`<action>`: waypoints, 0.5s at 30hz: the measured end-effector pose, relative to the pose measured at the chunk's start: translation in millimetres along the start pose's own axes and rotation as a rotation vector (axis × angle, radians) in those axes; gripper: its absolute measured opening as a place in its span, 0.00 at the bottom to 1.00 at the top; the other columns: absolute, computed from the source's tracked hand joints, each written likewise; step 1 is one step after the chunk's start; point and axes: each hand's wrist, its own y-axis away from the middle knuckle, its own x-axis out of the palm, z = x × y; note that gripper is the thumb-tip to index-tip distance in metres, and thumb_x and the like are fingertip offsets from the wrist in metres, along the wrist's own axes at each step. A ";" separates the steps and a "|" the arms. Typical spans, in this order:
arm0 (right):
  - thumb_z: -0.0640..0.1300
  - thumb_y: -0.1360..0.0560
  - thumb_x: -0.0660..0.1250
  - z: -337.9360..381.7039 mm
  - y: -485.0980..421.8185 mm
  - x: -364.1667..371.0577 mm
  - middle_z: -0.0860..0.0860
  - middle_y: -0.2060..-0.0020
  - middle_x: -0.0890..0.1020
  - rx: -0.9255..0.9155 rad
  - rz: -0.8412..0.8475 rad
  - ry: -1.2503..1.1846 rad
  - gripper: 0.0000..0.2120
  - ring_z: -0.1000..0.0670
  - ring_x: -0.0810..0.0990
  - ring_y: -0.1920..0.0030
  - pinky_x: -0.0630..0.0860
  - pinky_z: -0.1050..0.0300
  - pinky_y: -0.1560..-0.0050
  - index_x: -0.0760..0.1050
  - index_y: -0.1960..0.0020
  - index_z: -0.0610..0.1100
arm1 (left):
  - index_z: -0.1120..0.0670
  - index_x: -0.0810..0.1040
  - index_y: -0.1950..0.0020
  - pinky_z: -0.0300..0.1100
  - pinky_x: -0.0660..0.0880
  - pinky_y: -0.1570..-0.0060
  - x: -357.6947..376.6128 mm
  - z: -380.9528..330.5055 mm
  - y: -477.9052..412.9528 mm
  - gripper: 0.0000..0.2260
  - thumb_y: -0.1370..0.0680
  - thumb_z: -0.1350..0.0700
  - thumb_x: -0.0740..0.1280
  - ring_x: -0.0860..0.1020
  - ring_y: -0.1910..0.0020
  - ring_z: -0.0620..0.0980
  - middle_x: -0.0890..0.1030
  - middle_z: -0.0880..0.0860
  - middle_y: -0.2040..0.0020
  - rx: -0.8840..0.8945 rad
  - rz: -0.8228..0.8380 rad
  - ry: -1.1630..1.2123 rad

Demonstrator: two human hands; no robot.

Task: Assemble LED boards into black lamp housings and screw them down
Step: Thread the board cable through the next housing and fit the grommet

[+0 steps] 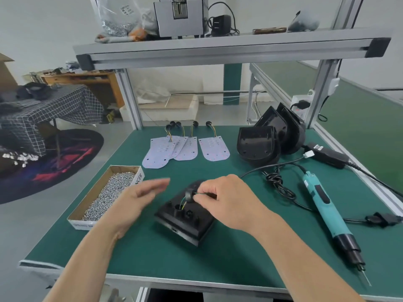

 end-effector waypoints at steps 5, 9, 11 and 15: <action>0.51 0.19 0.61 17.2 -7.5 3.1 0.50 0.60 0.82 -0.033 0.080 0.189 0.08 0.42 0.76 0.57 0.73 0.49 0.56 0.77 0.53 0.51 | 0.44 0.58 0.19 0.25 0.58 0.33 43.2 -28.0 23.0 0.29 0.19 0.56 0.62 0.67 0.31 0.33 0.71 0.37 0.30 0.364 0.160 -0.527; 0.47 0.20 0.59 20.3 -14.0 0.6 0.53 0.67 0.73 -0.047 0.104 0.173 0.15 0.46 0.70 0.63 0.66 0.50 0.61 0.63 0.65 0.50 | 0.61 0.74 0.39 0.51 0.70 0.37 67.6 -19.8 20.2 0.09 0.17 0.65 0.59 0.72 0.45 0.53 0.74 0.53 0.44 0.346 -0.039 -0.574; 0.46 0.20 0.59 20.7 -14.6 4.5 0.54 0.67 0.70 -0.073 0.040 0.237 0.15 0.46 0.69 0.62 0.62 0.52 0.61 0.63 0.65 0.49 | 0.65 0.74 0.48 0.59 0.71 0.42 71.0 -14.7 19.0 0.07 0.16 0.65 0.58 0.73 0.49 0.57 0.74 0.57 0.48 0.323 -0.101 -0.520; 0.46 0.19 0.60 25.5 -9.4 16.5 0.55 0.66 0.68 -0.119 -0.098 0.219 0.13 0.48 0.67 0.63 0.61 0.53 0.62 0.64 0.61 0.49 | 0.53 0.72 0.33 0.57 0.52 0.23 76.2 -5.9 17.5 0.21 0.16 0.49 0.45 0.63 0.24 0.52 0.71 0.48 0.30 0.228 -0.040 -0.478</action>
